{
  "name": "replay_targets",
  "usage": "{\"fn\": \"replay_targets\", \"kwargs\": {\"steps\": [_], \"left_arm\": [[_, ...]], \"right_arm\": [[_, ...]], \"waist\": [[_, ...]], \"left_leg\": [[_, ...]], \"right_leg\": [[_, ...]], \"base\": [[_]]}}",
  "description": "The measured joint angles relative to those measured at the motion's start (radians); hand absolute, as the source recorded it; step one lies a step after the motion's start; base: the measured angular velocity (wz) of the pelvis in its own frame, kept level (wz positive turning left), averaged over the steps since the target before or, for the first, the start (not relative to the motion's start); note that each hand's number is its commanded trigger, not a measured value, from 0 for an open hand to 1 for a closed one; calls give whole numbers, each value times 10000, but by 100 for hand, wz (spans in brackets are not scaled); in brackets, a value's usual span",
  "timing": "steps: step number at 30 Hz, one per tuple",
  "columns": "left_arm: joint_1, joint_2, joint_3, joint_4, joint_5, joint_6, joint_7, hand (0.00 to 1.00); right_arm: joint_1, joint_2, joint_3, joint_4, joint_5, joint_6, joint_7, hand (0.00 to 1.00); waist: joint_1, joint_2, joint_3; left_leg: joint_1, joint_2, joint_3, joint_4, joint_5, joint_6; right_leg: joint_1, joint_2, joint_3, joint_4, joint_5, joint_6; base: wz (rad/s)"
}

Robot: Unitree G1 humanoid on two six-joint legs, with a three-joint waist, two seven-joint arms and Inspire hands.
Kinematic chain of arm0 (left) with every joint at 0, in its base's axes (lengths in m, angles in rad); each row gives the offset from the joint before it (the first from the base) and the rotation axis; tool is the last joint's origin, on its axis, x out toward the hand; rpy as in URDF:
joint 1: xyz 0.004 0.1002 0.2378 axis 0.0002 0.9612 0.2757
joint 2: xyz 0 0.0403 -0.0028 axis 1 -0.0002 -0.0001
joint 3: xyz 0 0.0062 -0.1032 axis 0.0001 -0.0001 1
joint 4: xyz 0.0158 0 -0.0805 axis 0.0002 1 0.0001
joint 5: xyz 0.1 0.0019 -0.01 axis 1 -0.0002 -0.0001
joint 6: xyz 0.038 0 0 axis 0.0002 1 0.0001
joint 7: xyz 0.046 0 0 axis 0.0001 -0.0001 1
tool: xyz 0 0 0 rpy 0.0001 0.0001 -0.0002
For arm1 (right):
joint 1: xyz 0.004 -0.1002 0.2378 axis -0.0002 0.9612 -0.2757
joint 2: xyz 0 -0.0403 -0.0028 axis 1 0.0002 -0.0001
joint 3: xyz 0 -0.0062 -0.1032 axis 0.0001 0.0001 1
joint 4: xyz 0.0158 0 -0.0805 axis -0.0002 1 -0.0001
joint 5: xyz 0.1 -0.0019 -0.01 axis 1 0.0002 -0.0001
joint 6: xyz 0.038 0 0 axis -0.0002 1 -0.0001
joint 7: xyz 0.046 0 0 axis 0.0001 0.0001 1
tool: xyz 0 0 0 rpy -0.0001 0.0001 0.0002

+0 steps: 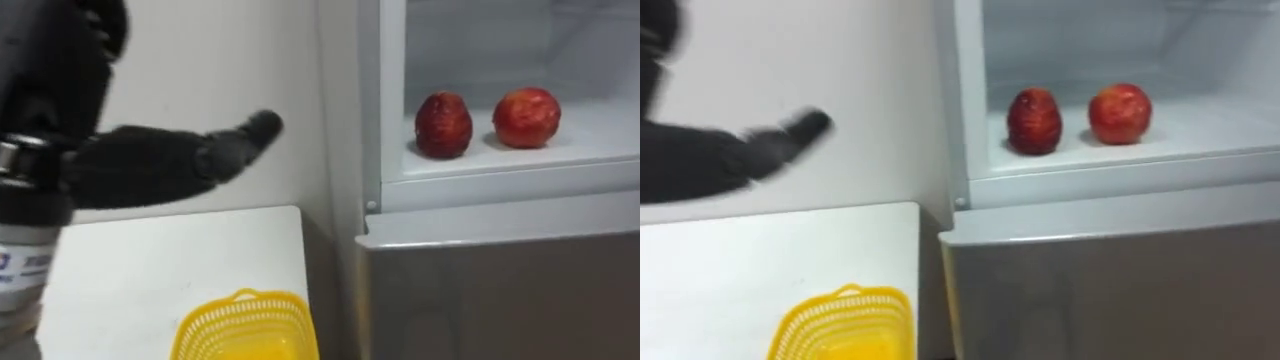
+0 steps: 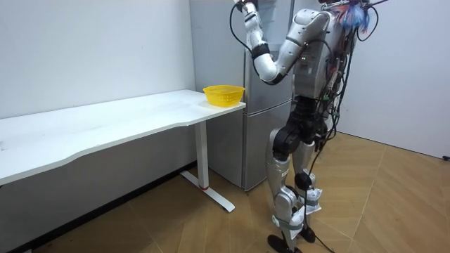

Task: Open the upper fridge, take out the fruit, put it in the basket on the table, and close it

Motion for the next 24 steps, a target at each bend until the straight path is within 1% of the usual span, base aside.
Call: {"fn": "replay_targets", "kwargs": {"steps": [1, 2, 4, 5, 6, 7, 8, 10, 11, 12, 13, 14, 15, 16, 17, 18, 19, 20, 21, 22, 23, 24], "left_arm": [[182, -1, 402, 0, 127, -147, 348, 0], [331, -8, 637, -1, 154, -255, 529, 0], [1019, -22, 1484, -10, 216, -550, 1271, 0], [1191, -23, 1659, -10, 220, -605, 1452, 0], [1611, -50, 2015, -4, 264, -705, 1794, 0], [2037, -135, 2335, 68, 393, -756, 2133, 0], [2231, -181, 2492, 119, 530, -755, 2295, 0], [3076, -370, 3186, 296, 746, -761, 2942, 0], [3243, -405, 3291, 444, 780, -808, 3114, 0], [3616, -413, 3465, 875, 972, -909, 3511, 0], [3979, -419, 3690, 1358, 991, -926, 3892, 0], [4148, -417, 3823, 1618, 963, -929, 4091, 0], [4391, -419, 4076, 2164, 887, -927, 4469, 0], [4779, -426, 4280, 2603, 812, -926, 4872, 0], [4961, -447, 4360, 2774, 691, -925, 5050, 0], [5243, -462, 4471, 3149, 174, -955, 5315, 0], [5468, -472, 4552, 3710, -526, -1015, 5562, 0], [5559, -482, 4548, 4057, -957, -1033, 5667, 0], [5811, -512, 4525, 4847, -2036, -1030, 5761, 0], [6092, -647, 4518, 5760, -3064, -1012, 5788, 0], [6192, -741, 4520, 6298, -3462, -1008, 5801, 0], [6363, -923, 4438, 7473, -4252, -994, 5835, 0]], "right_arm": [[131, 55, -9, -9, -99, -32, -80, 0], [190, 74, -21, -6, -122, -73, -118, 0], [392, 122, -36, -10, -262, -105, -176, 0], [438, 127, -36, -34, -262, -100, -180, 0], [534, 130, -69, -151, -308, -86, -181, 0], [643, 130, -202, -330, -383, -86, -189, 0], [700, 130, -209, -424, -412, -78, -202, 0], [855, 146, -214, -673, -431, -82, -192, 0], [914, 146, -208, -745, -431, -81, -181, 0], [1009, 141, -195, -846, -423, -80, -179, 0], [1039, 143, -199, -849, -429, -78, -181, 0], [1045, 142, -200, -883, -429, -76, -178, 0], [1029, 137, -219, -1038, -429, -78, -192, 0], [1065, 110, -225, -1166, -420, -73, -197, 0], [1081, 104, -226, -1255, -424, -66, -198, 0], [1113, 88, -223, -1381, -427, -51, -211, 0], [1116, 59, -210, -1402, -414, 21, -205, 0], [1139, 46, -195, -1406, -373, 83, -208, 0], [1113, 23, -195, -1398, -340, 212, -201, 0], [1080, 9, -196, -1418, -401, 346, -182, 0], [1049, 14, -201, -1420, -403, 375, -163, 0], [1041, 63, -198, -1426, -407, 396, -123, 0]], "waist": [[158, -7, 5], [173, -8, 5], [358, -2, 5], [427, -2, 6], [492, 0, 7], [624, 28, 19], [697, 28, 18], [806, 54, 36], [867, 84, 54], [1009, 96, 51], [1056, 108, 55], [1092, 105, 56], [1204, 129, 46], [1247, 134, 27], [1254, 170, 3], [1328, 146, 17], [1390, 144, 14], [1418, 107, 34], [1440, 121, 29], [1485, 161, 11], [1511, 169, 6], [1489, 113, -24]], "left_leg": [[1, -10, -94, 6, 3, -4], [-2, -17, -133, 7, 5, -6], [-12, -77, -240, 39, 7, -9], [-12, -95, -240, 44, 7, -9], [-12, -102, -247, 74, 8, -9], [0, -102, -256, 99, 7, -9], [4, -105, -287, 103, 8, -8], [-24, -121, -441, 104, 15, 4], [-26, -131, -478, 103, 17, 7], [-26, -141, -501, 109, 19, 12], [-46, -151, -556, 125, 20, 13], [-68, -161, -616, 140, 20, 13], [-123, -168, -656, 180, 20, 14], [-202, -167, -676, 205, 17, 14], [-220, -176, -706, 251, 17, 14], [-240, -254, -793, 264, 17, 14], [-236, -272, -886, 248, 19, 16], [-234, -292, -934, 250, 20, 18], [-195, -291, -988, 253, 25, 28], [-145, -303, -992, 234, 25, 29], [-136, -310, -995, 223, 26, 30], [-108, -318, -991, 165, 33, 43]], "right_leg": [[37, -9, -121, -10, 0, 0], [58, -16, -172, -22, -1, -1], [89, -38, -235, -19, -41, -2], [90, -39, -239, -19, -43, -2], [113, -50, -256, -11, -61, 4], [117, -77, -263, -14, -99, 9], [119, -88, -278, 8, -114, 16], [131, -131, -449, 5, -125, 32], [142, -143, -483, 5, -130, 41], [159, -155, -521, 12, -137, 53], [164, -166, -575, 15, -138, 54], [164, -170, -599, 17, -138, 54], [158, -172, -645, 18, -139, 52], [136, -175, -677, 13, -144, 48], [131, -183, -688, 9, -145, 50], [110, -191, -746, 13, -148, 49], [104, -202, -782, 62, -181, 58], [100, -220, -799, 115, -221, 67], [95, -272, -851, 244, -306, 84], [37, -302, -767, 405, -397, 97], [-5, -322, -751, 495, -436, 94], [-50, -347, -755, 585, -485, 93]], "base": [[12], [18], [15], [7], [0], [4], [6], [16], [17], [14], [13], [12], [10], [11], [14], [17], [16], [17], [9], [0], [-6], [-7]]}}
